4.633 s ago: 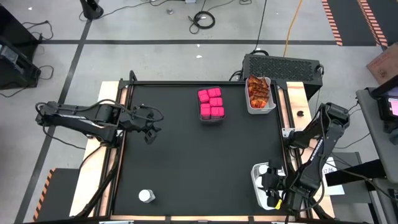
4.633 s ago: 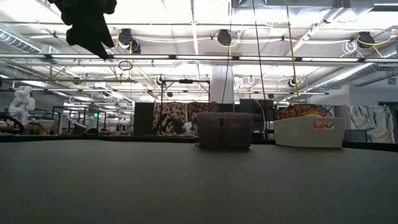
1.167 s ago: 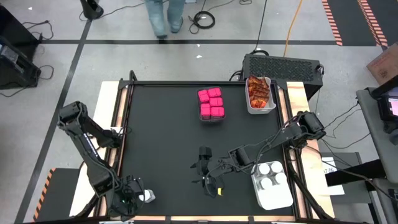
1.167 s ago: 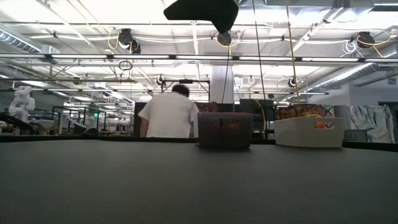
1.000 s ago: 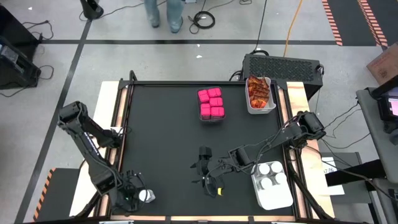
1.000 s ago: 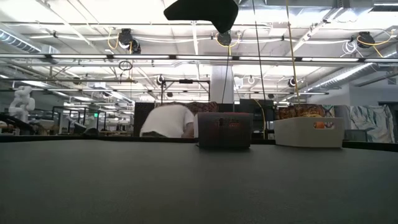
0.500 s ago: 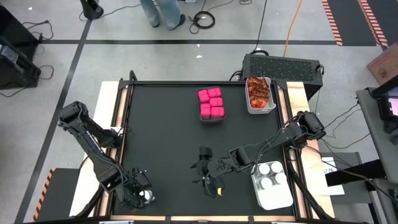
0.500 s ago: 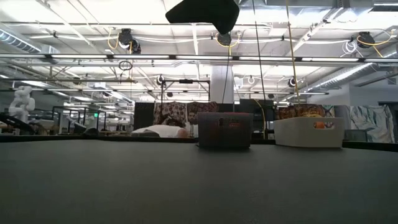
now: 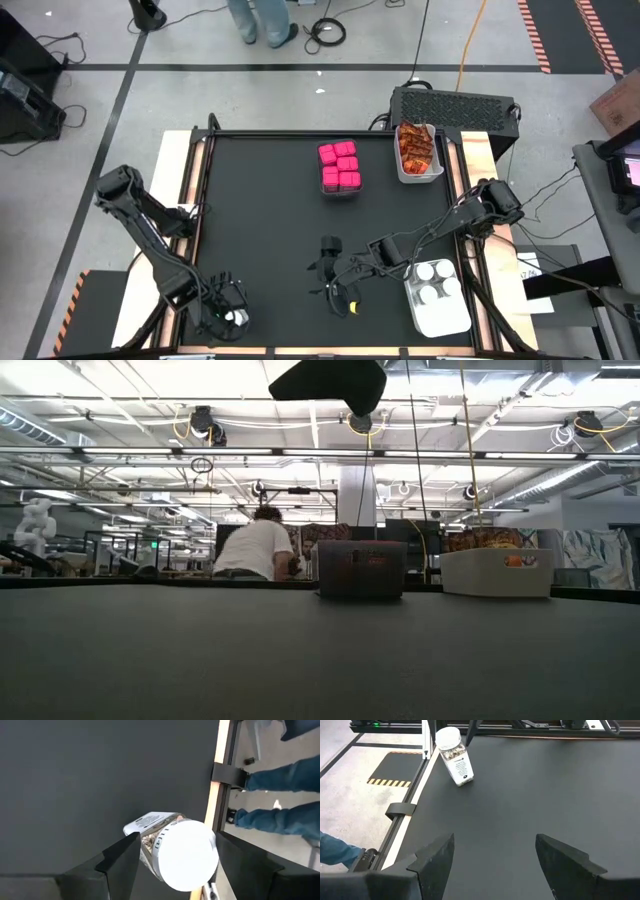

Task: Sort spices by type
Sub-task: Put the white seasoning bottle into the bottom white bin

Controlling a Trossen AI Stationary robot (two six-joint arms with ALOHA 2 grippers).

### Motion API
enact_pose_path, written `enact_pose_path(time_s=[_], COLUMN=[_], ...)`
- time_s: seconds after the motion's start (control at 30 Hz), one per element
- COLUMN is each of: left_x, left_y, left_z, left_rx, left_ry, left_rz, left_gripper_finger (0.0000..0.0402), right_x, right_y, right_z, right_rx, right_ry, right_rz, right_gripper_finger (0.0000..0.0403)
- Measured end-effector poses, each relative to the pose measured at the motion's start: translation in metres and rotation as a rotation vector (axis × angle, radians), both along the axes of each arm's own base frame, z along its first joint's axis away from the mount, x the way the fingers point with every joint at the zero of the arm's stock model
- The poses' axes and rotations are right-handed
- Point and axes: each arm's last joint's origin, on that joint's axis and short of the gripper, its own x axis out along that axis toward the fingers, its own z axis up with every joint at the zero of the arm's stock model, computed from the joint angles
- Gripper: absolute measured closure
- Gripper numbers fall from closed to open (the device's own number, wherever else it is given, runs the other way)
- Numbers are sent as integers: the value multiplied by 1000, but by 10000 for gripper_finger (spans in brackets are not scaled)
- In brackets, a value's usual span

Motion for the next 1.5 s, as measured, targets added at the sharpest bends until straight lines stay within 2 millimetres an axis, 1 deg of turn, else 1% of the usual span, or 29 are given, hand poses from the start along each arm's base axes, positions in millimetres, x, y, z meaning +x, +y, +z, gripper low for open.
enact_pose_path(time_s=[0.13, 0.23, 0.43, 0.57, 0.7, 0.9, 1.13, 1.5], left_x=[-4, -9, -20, -23, -24, -22, -18, -14], left_y=[5, 13, 32, 36, 37, 32, 23, 16], left_z=[5, 11, 31, 38, 35, 28, 17, 0], left_rx=[15, 43, 79, 56, 72, 58, 55, 130], left_ry=[-3, 0, -68, -98, -58, 1, 45, 91], left_rz=[-27, -22, 11, 17, 57, 88, 76, 72], left_gripper_finger=[142, 142, 142, 142, 142, 142, 142, 142], right_x=[0, -1, -1, -1, -1, -1, -1, -2], right_y=[0, 0, 0, 0, 0, 0, -1, -1], right_z=[-1, -1, -1, -1, -2, -2, -2, -3], right_rx=[-3, -5, -7, -7, -8, -4, -5, -12], right_ry=[8, 13, 16, 17, 19, 23, 25, 35], right_rz=[0, 0, 0, 0, 0, -4, -4, -3], right_gripper_finger=[129, 129, 129, 129, 129, 129, 129, 129])
